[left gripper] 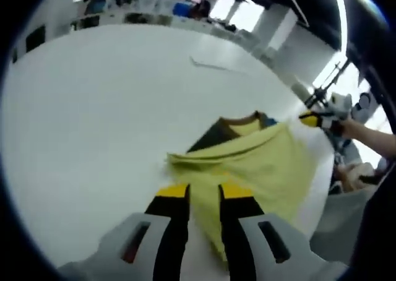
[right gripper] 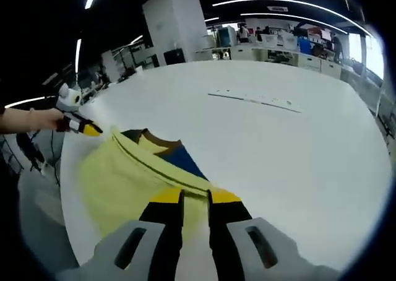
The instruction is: Fold the garment on the visible template until the final outline fits inside the template.
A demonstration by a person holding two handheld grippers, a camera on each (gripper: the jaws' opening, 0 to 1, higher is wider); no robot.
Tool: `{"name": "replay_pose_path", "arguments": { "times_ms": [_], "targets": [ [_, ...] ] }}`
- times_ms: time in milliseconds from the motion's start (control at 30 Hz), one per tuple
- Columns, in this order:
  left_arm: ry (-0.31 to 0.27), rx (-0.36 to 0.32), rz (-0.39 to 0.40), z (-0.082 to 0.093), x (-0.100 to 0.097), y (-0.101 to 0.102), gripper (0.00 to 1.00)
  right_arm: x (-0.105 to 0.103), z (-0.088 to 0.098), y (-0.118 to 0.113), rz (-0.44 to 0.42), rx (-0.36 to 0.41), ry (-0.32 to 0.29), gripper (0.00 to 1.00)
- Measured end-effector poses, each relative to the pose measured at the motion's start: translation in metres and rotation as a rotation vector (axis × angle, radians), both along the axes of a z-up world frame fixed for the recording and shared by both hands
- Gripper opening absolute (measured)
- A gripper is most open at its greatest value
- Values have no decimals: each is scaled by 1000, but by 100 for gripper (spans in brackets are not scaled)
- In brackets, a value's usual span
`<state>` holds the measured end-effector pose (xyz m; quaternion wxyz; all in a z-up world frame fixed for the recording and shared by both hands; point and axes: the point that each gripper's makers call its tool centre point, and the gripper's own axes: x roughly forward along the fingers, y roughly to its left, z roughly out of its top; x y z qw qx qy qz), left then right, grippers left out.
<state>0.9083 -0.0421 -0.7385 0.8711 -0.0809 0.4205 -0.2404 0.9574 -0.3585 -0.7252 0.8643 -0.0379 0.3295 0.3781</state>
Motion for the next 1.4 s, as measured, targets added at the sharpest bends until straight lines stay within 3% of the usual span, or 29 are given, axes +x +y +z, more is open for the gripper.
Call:
{"name": "replay_pose_path", "arguments": {
  "times_ms": [200, 600, 1400],
  "targets": [
    [-37, 46, -26, -8, -9, -11, 28, -12, -16, 8, -29, 27, 40, 15],
    [-73, 82, -38, -18, -4, -19, 25, 0, -34, 17, -58, -15, 38, 14],
    [-127, 131, -72, -25, 47, -26, 16, 33, -39, 35, -34, -62, -5, 12]
  ]
}}
